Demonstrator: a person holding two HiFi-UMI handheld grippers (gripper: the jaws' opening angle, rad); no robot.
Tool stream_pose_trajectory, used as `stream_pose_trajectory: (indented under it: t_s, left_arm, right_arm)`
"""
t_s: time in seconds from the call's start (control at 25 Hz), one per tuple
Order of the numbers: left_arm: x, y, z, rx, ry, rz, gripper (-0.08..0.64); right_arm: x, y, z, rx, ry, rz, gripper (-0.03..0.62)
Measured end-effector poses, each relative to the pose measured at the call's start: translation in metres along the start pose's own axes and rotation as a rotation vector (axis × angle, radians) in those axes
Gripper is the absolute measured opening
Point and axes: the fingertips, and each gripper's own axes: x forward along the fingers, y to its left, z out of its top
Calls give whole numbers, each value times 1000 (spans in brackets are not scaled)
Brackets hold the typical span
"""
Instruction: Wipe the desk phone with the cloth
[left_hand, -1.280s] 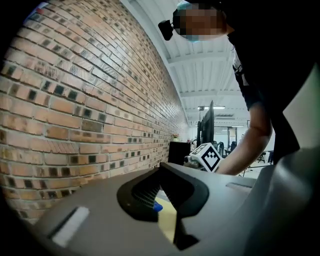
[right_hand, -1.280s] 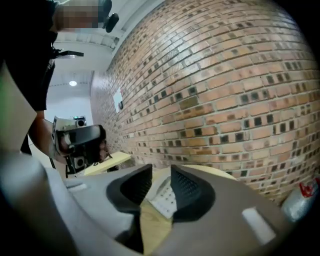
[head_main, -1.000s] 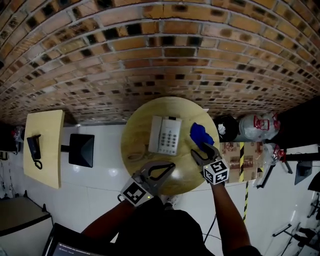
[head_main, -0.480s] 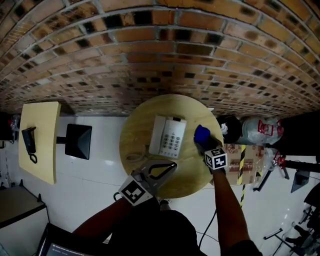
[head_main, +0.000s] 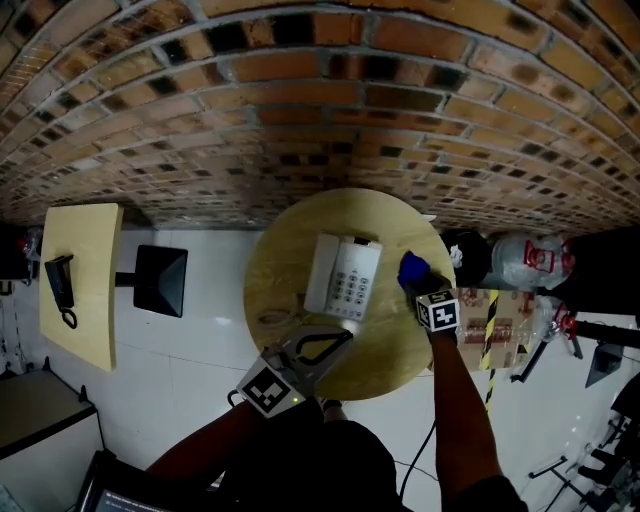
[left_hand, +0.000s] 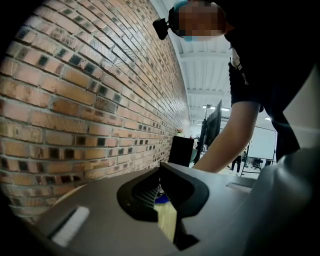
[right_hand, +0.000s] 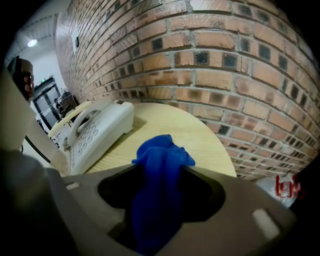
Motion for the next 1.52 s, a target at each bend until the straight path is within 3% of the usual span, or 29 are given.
stream_pose_trajectory:
  t_s: [0.16,0.4,0.64,0.88,1.0,1.24,1.52]
  left_arm:
    - [-4,1,-7,-21,13,8,-5]
    - [-7,4,-2,-56,2,25,-5]
    - [-13,8,9,-25,-19,36,-5]
    - [-21,16,1,-73,10,65,-5]
    - [-21,20,5,-45,-13,56,-5]
    - [-39,24,11,-15,-35,71,-5]
    - [-43,21,6,2,-30,66,-5]
  right_arm:
    - [2,8,1,6,21,14,139]
    - [-9,21,29,75,-70,70,118]
    - [-27,68,122,-82,-222,176,118]
    - [-1,107,164,-231,-212,240,118]
    - [8,115,161,-286,-175,236,118]
    - [19,172,111,-429,-72,313,118]
    - [4,228,50,-441,-31,409,118]
